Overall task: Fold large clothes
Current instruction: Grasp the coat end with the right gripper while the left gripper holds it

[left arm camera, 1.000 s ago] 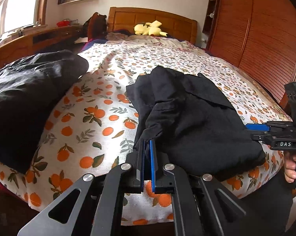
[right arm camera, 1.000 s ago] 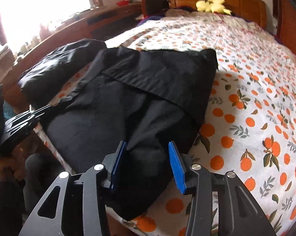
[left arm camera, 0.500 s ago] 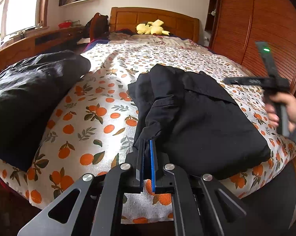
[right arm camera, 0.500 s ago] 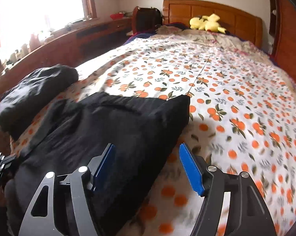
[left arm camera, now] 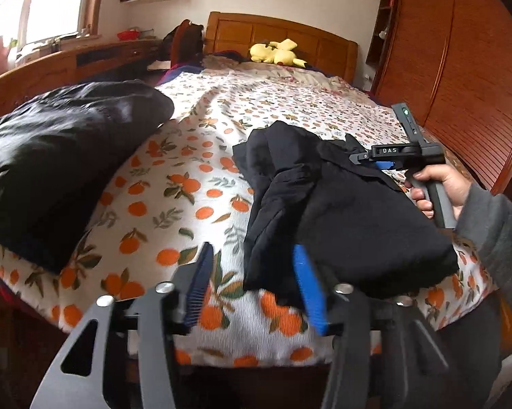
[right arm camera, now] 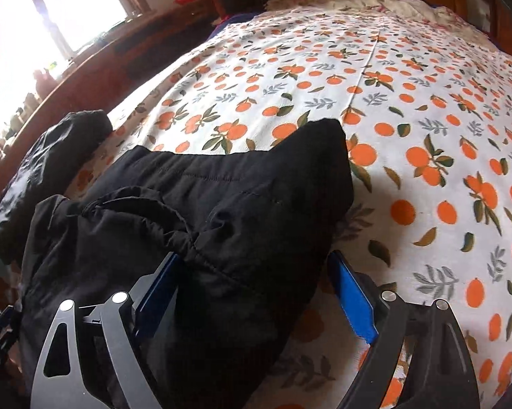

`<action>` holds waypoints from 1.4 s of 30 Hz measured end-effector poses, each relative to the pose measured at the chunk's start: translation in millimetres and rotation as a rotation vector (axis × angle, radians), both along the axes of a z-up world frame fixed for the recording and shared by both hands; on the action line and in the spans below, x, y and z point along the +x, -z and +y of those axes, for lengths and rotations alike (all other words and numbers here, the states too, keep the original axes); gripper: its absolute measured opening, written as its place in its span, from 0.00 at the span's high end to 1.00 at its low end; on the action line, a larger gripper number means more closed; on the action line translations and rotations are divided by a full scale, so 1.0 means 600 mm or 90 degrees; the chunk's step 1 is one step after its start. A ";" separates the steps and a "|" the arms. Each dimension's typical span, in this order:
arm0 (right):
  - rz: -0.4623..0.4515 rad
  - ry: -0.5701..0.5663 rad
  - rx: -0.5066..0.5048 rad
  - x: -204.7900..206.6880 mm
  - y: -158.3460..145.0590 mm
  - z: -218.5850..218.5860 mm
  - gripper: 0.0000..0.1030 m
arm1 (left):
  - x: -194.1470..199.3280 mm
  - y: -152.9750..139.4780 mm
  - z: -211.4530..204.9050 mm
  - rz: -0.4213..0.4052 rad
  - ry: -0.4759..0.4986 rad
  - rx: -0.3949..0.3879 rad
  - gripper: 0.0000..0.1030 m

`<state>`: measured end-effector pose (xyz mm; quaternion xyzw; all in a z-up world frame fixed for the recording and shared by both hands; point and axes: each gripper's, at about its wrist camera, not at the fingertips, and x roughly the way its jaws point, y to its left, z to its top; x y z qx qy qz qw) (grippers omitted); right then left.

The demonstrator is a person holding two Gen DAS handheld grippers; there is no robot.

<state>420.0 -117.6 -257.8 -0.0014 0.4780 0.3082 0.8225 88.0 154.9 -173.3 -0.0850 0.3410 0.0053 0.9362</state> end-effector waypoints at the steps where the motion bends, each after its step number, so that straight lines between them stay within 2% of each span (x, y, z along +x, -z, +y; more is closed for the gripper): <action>1: 0.002 0.000 0.002 0.002 0.001 0.000 0.20 | -0.007 0.000 0.000 0.001 0.002 -0.003 0.48; 12: -0.009 0.003 -0.009 0.003 0.001 0.003 0.20 | -0.011 0.034 -0.011 0.031 0.018 -0.010 0.49; 15: -0.008 0.003 -0.007 0.002 0.002 0.003 0.20 | -0.018 0.034 -0.014 0.031 0.035 -0.014 0.56; 17: -0.007 0.004 -0.005 0.002 0.003 0.002 0.20 | -0.022 0.036 -0.016 0.033 0.039 -0.012 0.58; 19: -0.007 0.004 -0.005 0.002 0.003 0.002 0.20 | -0.022 0.044 -0.020 0.042 0.045 -0.014 0.66; 26: -0.003 0.006 -0.003 0.002 0.004 0.002 0.20 | 0.008 0.064 -0.030 0.056 0.052 -0.022 0.67; 29: 0.007 0.008 0.006 0.003 0.004 0.000 0.21 | 0.024 0.066 -0.025 0.055 0.054 -0.042 0.67; 30: 0.016 0.005 0.019 0.003 0.004 -0.002 0.26 | 0.027 0.067 -0.024 0.054 0.056 -0.047 0.69; 31: 0.019 0.000 0.026 0.002 0.002 -0.002 0.28 | 0.028 0.067 -0.025 0.054 0.065 -0.052 0.81; 34: 0.016 -0.013 0.025 -0.003 -0.006 0.001 0.44 | 0.033 0.069 -0.031 0.055 0.078 -0.062 0.92; 36: -0.001 -0.021 0.011 -0.008 -0.018 0.005 0.59 | 0.034 0.066 -0.032 0.048 0.078 -0.058 0.95; 39: -0.056 -0.034 -0.028 -0.026 -0.046 0.017 0.74 | 0.032 0.050 -0.030 0.024 0.072 -0.059 0.96; 42: -0.099 -0.032 -0.041 -0.038 -0.068 0.024 0.80 | 0.034 0.033 -0.029 0.008 0.069 -0.054 0.97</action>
